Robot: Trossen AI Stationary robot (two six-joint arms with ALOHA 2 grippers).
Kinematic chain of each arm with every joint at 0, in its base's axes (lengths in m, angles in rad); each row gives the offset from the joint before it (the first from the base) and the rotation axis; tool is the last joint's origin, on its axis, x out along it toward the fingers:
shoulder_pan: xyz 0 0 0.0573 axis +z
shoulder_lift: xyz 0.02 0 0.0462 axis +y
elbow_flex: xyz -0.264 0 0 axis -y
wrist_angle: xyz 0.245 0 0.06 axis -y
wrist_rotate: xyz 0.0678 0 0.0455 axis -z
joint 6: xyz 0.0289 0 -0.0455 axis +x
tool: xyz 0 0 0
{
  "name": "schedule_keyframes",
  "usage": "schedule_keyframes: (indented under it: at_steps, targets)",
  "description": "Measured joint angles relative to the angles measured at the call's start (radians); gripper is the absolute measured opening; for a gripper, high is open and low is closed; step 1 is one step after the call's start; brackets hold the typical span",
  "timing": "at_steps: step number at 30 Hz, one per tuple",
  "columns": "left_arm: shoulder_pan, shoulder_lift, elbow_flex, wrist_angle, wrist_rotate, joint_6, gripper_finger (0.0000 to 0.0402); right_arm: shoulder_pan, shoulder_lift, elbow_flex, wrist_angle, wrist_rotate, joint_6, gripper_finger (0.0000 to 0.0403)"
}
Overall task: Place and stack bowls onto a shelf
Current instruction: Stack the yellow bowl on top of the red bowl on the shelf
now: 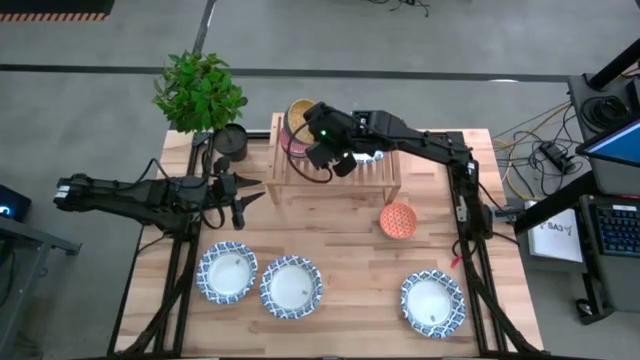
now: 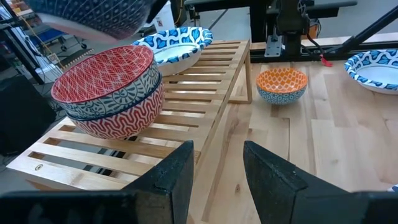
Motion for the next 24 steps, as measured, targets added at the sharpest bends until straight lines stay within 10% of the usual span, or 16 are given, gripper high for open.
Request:
schedule_keyframes:
  at_steps: [24]
  targets:
    - [0.0, 0.004, 0.0, 0.0, 0.0, 0.0, 0.0123, -0.026, 0.006, -0.068, 0.002, -0.067, 0.024, 0.0013]
